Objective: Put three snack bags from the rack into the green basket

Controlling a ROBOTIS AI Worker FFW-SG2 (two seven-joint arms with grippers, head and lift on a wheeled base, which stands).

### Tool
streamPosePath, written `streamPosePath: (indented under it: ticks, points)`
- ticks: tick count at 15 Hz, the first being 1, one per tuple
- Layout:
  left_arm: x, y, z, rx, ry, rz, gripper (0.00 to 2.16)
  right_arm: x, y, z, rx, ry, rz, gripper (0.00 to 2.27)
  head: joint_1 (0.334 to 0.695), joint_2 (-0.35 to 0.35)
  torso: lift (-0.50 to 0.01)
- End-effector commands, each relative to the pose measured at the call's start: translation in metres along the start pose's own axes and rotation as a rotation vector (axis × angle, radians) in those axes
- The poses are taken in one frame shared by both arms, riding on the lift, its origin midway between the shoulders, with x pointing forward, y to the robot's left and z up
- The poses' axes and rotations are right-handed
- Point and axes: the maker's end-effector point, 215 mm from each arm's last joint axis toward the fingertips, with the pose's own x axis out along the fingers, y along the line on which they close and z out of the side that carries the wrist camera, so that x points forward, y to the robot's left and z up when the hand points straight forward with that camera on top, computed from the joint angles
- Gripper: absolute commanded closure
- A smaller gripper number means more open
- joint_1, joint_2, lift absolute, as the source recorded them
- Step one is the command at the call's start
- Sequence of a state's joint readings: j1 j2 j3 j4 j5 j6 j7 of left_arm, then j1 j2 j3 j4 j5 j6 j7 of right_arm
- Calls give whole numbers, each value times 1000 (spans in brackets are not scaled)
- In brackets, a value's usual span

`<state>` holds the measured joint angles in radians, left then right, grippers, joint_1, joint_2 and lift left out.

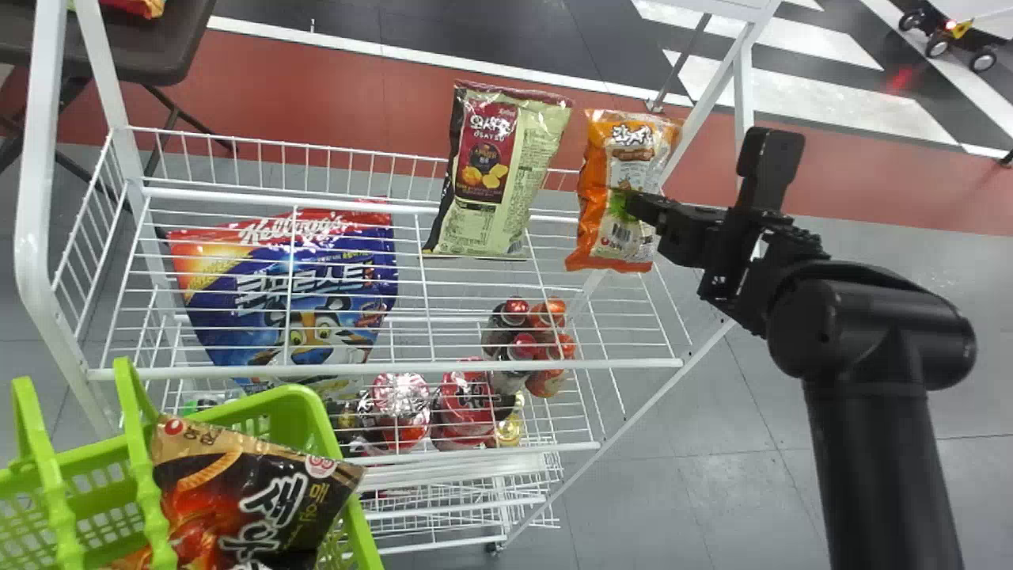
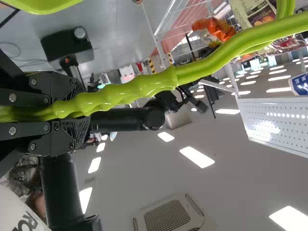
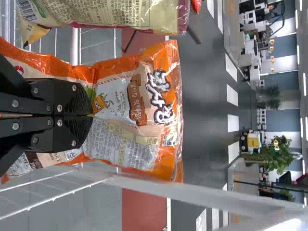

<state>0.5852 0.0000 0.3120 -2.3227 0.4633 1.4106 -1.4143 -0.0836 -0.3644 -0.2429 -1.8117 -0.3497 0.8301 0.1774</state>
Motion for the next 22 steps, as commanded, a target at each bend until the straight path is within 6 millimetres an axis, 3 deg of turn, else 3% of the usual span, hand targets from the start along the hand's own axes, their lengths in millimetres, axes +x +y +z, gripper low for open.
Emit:
streamPosePath:
  ticks: [1,4,8,11,13,15,19,22]
  points:
    - [1,0,0,0,-1,-3,2148,-15,10,6,22,-8,23,2246,695,-350,0]
    - [2,-1,0,2,1,0,2148,-36,37,-2,73,48,97,2246,695,-350,0]
    - [4,-2,1,11,6,3,2148,-79,105,-21,101,149,267,2246,695,-350,0]
    - [6,-1,1,12,9,3,2148,-116,163,-48,103,275,431,2246,695,-348,0]
    - [8,-1,1,14,12,2,2148,-142,211,-68,118,351,576,2246,695,-314,0]
    - [11,-3,0,14,19,-7,2148,-168,251,-84,107,416,691,2246,695,-237,0]
    - [18,-3,-5,6,33,-17,2148,-201,321,-82,118,426,879,2246,695,-124,0]
    - [30,-8,-10,0,54,-47,2148,-214,358,-95,136,462,958,2246,695,-59,0]
